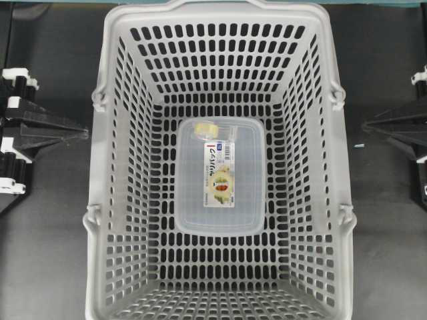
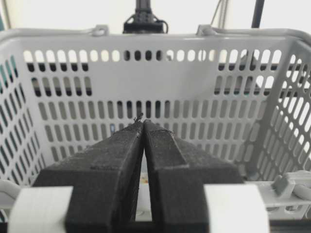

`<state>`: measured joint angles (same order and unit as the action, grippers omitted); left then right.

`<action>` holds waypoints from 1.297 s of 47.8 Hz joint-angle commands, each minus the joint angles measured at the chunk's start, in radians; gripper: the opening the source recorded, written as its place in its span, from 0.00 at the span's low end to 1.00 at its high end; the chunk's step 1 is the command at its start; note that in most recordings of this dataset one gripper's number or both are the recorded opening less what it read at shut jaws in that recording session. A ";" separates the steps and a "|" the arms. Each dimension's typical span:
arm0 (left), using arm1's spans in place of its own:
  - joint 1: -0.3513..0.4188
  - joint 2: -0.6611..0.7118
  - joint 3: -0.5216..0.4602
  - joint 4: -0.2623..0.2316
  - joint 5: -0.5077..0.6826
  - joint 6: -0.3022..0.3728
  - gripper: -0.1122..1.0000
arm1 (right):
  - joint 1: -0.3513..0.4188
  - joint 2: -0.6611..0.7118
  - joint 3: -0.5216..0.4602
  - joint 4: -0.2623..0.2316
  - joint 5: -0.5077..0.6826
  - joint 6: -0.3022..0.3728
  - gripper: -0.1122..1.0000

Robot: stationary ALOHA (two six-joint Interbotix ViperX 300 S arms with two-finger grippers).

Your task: Pick up the cellophane tape from the shopping basket with the left arm.

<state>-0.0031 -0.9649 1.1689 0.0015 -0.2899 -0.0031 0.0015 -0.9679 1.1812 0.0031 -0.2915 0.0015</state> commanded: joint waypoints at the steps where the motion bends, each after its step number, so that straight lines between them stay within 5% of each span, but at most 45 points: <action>1: 0.003 0.021 -0.051 0.041 0.058 -0.017 0.15 | 0.008 0.006 -0.020 0.002 -0.006 0.008 0.11; 15: -0.021 0.135 -0.322 0.041 0.459 -0.029 0.10 | 0.018 -0.015 -0.028 0.008 0.071 0.032 0.10; 30: -0.046 0.402 -0.623 0.041 0.772 -0.021 0.10 | 0.018 -0.038 -0.040 0.006 0.112 0.031 0.13; 36: -0.058 0.517 -0.724 0.043 0.859 -0.020 0.10 | 0.018 -0.046 -0.043 0.006 0.147 0.031 0.30; 46: -0.060 0.687 -0.870 0.043 1.031 -0.017 0.10 | 0.018 -0.060 -0.044 0.006 0.176 0.031 0.74; 51: -0.057 0.767 -0.939 0.043 1.101 -0.015 0.12 | 0.018 -0.060 -0.044 0.006 0.186 0.031 0.82; 53: -0.057 0.792 -0.962 0.043 1.117 -0.014 0.15 | 0.018 -0.060 -0.044 0.006 0.189 0.031 0.81; 62: -0.063 0.900 -1.039 0.043 1.143 -0.015 0.65 | 0.018 -0.061 -0.044 0.006 0.184 0.031 0.81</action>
<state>-0.0614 -0.0966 0.1825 0.0399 0.8483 -0.0199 0.0169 -1.0354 1.1597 0.0061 -0.0982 0.0322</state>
